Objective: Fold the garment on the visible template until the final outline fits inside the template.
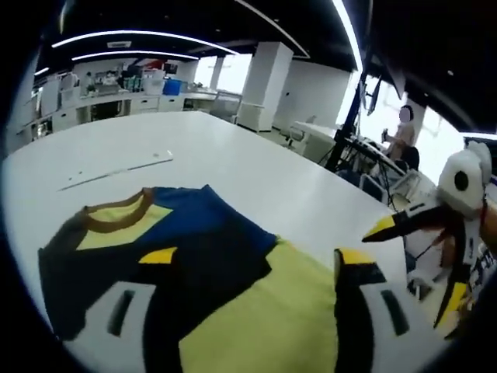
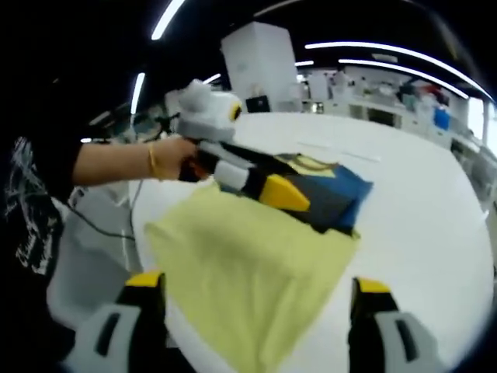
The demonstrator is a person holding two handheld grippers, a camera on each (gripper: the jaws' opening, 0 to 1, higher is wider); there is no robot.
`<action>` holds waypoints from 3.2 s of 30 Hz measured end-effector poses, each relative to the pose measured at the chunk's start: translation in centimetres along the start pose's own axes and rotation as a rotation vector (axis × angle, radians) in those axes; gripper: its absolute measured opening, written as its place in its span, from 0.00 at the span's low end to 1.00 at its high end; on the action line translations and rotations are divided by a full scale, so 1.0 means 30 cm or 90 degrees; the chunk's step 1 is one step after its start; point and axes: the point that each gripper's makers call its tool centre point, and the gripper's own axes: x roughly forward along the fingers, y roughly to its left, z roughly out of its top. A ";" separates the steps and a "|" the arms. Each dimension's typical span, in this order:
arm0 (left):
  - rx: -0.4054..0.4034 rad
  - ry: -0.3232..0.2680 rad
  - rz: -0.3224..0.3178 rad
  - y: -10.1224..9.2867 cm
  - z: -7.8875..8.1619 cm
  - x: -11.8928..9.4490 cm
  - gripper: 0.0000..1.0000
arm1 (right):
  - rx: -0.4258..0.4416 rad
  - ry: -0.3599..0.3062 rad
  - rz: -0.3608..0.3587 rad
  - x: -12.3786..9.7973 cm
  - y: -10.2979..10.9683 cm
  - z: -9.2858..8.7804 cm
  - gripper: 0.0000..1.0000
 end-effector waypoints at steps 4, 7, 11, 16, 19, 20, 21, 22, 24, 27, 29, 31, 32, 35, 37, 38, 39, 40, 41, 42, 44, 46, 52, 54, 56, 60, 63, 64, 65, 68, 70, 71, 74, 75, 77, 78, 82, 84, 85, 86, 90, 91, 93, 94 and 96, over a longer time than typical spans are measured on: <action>0.001 -0.003 -0.001 0.021 -0.017 -0.062 0.85 | -0.012 0.009 0.012 0.003 0.006 -0.001 0.99; 0.000 -0.002 0.004 0.040 -0.028 -0.104 0.85 | -0.019 0.018 0.019 0.006 0.014 -0.002 0.99; 0.010 0.006 0.017 0.073 -0.053 -0.167 0.89 | -0.027 0.034 0.025 0.011 0.022 -0.013 0.99; 0.013 0.006 0.019 0.088 -0.082 -0.238 0.94 | -0.043 0.056 0.037 0.013 0.038 -0.029 0.99; -0.001 0.002 0.006 0.093 -0.100 -0.268 0.97 | -0.051 0.066 0.042 0.015 0.044 -0.038 0.99; -0.005 0.001 0.003 0.088 -0.104 -0.274 0.97 | -0.052 0.068 0.044 0.015 0.047 -0.040 0.99; -0.005 -0.001 0.001 0.086 -0.107 -0.281 0.98 | -0.053 0.070 0.045 0.016 0.048 -0.042 0.99; -0.004 -0.003 -0.003 0.086 -0.113 -0.294 0.99 | -0.054 0.072 0.046 0.017 0.050 -0.045 0.99; 0.003 0.002 -0.009 0.078 -0.125 -0.307 0.99 | -0.056 0.076 0.049 0.019 0.055 -0.053 0.99; 0.020 0.013 -0.017 0.063 -0.152 -0.330 0.99 | -0.059 0.084 0.054 0.020 0.063 -0.068 0.99; 0.026 0.018 -0.021 0.054 -0.167 -0.349 0.99 | -0.060 0.087 0.056 0.020 0.070 -0.074 0.99; 0.034 0.021 -0.023 0.042 -0.179 -0.365 0.99 | -0.061 0.091 0.058 0.020 0.078 -0.082 0.99; 0.042 0.024 -0.021 0.041 -0.186 -0.378 0.98 | -0.061 0.092 0.060 0.020 0.081 -0.084 0.99; 0.050 0.027 -0.022 0.030 -0.203 -0.410 0.97 | -0.062 0.095 0.062 0.020 0.087 -0.093 0.99; 0.055 0.034 -0.024 0.029 -0.222 -0.433 0.97 | -0.063 0.098 0.063 0.021 0.092 -0.102 0.99; 0.058 0.039 -0.024 0.025 -0.231 -0.443 0.97 | -0.064 0.100 0.064 0.022 0.094 -0.106 0.99; 0.062 0.042 -0.024 0.020 -0.239 -0.454 0.97 | -0.067 0.103 0.064 0.023 0.099 -0.114 0.99; 0.070 0.044 -0.024 0.011 -0.250 -0.470 0.96 | -0.069 0.105 0.065 0.024 0.102 -0.118 0.99; 0.073 0.046 -0.024 0.007 -0.258 -0.481 0.96 | -0.071 0.108 0.065 0.024 0.103 -0.124 0.99; 0.077 0.048 -0.022 0.011 -0.269 -0.497 0.96 | -0.075 0.112 0.066 0.025 0.104 -0.132 0.99; 0.080 0.055 -0.023 0.006 -0.287 -0.516 0.96 | -0.079 0.116 0.065 0.024 0.102 -0.142 0.99; 0.079 0.062 -0.023 -0.007 -0.307 -0.539 0.94 | -0.085 0.117 0.066 0.023 0.102 -0.147 0.99; 0.071 0.079 -0.019 -0.018 -0.372 -0.602 0.90 | -0.102 0.135 0.063 0.018 0.095 -0.178 0.99; 0.073 0.090 -0.021 -0.021 -0.403 -0.621 0.88 | -0.104 0.131 0.063 0.019 0.096 -0.181 0.99; 0.074 0.097 -0.021 -0.023 -0.426 -0.637 0.86 | -0.106 0.131 0.064 0.018 0.094 -0.190 0.96; 0.075 0.108 -0.017 -0.026 -0.461 -0.660 0.80 | -0.106 0.131 0.059 0.024 0.086 -0.205 0.93; 0.090 0.116 -0.018 -0.032 -0.484 -0.670 0.76 | -0.108 0.125 0.057 0.025 0.084 -0.209 0.90; 0.104 0.126 -0.023 -0.037 -0.499 -0.676 0.75 | -0.111 0.124 0.056 0.026 0.082 -0.211 0.89; 0.115 0.132 -0.027 -0.042 -0.507 -0.679 0.73 | -0.114 0.123 0.056 0.026 0.081 -0.214 0.87; 0.132 0.147 -0.032 -0.047 -0.530 -0.687 0.68 | -0.125 0.124 0.052 0.027 0.073 -0.225 0.83; 0.142 0.153 -0.032 -0.050 -0.539 -0.690 0.66 | -0.128 0.126 0.054 0.025 0.072 -0.232 0.80; 0.143 0.155 -0.032 -0.049 -0.542 -0.691 0.64 | -0.131 0.127 0.055 0.025 0.071 -0.237 0.79; 0.148 0.167 -0.030 -0.042 -0.562 -0.700 0.61 | -0.135 0.134 0.055 0.023 0.069 -0.248 0.75; 0.153 0.177 -0.031 -0.041 -0.574 -0.705 0.60 | -0.136 0.137 0.053 0.022 0.067 -0.254 0.74; 0.166 0.188 -0.032 -0.042 -0.586 -0.709 0.58 | -0.143 0.141 0.053 0.022 0.067 -0.262 0.72; 0.170 0.191 -0.029 -0.040 -0.591 -0.710 0.57 | -0.145 0.143 0.053 0.022 0.068 -0.265 0.70; 0.179 0.201 -0.029 -0.038 -0.603 -0.716 0.54 | -0.161 0.159 0.054 0.022 0.069 -0.284 0.67; 0.213 0.205 -0.033 -0.043 -0.606 -0.718 0.52 | -0.166 0.167 0.053 0.021 0.066 -0.292 0.65; 0.217 0.207 -0.035 -0.046 -0.610 -0.719 0.51 | -0.168 0.168 0.053 0.021 0.065 -0.294 0.63; 0.224 0.215 -0.040 -0.049 -0.619 -0.722 0.51 | -0.173 0.172 0.052 0.021 0.064 -0.296 0.61; 0.229 0.227 -0.038 -0.044 -0.634 -0.725 0.47 | -0.198 0.192 0.047 0.020 0.058 -0.311 0.57; 0.236 0.234 -0.036 -0.040 -0.640 -0.728 0.46 | -0.201 0.194 0.046 0.020 0.057 -0.312 0.56; 0.243 0.232 -0.038 -0.041 -0.640 -0.729 0.46 | -0.211 0.198 0.044 0.020 0.056 -0.315 0.55; 0.243 0.231 -0.041 -0.043 -0.640 -0.729 0.46 | -0.213 0.200 0.044 0.020 0.056 -0.316 0.55; 0.246 0.229 -0.042 -0.044 -0.641 -0.728 0.46 | -0.218 0.203 0.046 0.020 0.056 -0.319 0.54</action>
